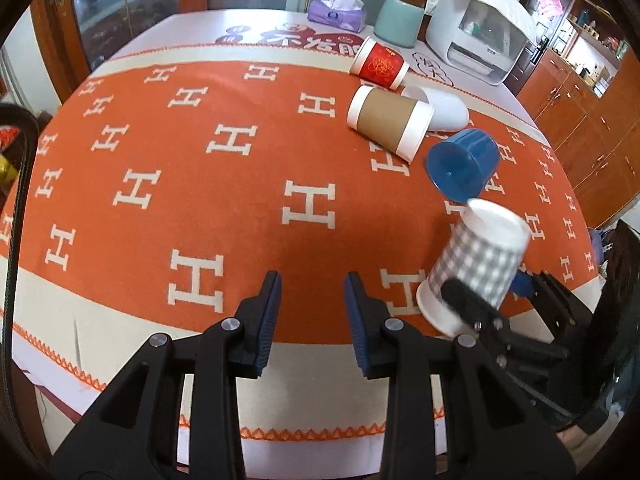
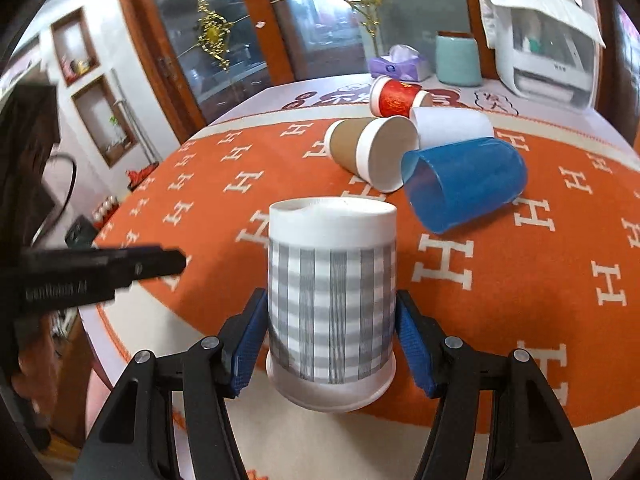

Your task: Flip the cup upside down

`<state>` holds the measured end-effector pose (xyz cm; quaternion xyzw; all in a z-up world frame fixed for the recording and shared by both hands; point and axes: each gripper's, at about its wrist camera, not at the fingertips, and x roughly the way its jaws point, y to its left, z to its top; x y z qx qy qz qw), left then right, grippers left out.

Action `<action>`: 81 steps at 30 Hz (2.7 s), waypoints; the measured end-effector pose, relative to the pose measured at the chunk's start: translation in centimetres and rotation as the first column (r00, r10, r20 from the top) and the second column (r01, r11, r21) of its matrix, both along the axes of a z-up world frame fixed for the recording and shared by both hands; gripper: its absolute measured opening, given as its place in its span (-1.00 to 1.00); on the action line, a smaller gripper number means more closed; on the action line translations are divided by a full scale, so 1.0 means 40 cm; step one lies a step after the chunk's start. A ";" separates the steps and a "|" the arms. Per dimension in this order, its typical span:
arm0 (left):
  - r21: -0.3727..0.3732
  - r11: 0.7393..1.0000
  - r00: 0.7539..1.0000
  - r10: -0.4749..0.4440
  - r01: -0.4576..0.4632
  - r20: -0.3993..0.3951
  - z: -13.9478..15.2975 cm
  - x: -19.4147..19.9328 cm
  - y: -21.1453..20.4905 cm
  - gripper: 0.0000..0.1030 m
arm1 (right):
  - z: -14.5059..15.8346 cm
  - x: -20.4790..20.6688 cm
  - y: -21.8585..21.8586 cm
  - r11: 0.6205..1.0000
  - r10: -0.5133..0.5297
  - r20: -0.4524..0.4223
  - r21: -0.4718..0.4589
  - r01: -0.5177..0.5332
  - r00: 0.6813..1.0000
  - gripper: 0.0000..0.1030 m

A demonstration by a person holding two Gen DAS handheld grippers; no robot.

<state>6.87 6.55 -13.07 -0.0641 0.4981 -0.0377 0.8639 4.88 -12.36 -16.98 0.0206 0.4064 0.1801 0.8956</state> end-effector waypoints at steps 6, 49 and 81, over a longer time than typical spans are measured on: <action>-0.011 1.000 0.999 -0.020 0.021 0.027 0.009 -0.020 -0.017 -0.34 | -0.034 -0.040 0.019 0.999 0.007 0.026 -0.054 -0.006 1.000 0.22; 0.045 0.995 0.958 -0.102 0.093 0.269 0.223 -0.237 -0.089 0.70 | 0.312 -0.326 -0.100 0.977 -0.212 0.108 0.021 0.211 0.971 0.63; 0.037 0.997 0.964 -0.073 0.066 0.255 0.221 -0.224 -0.128 0.70 | 0.380 -0.338 -0.102 0.939 -0.343 0.116 0.011 0.344 0.932 0.63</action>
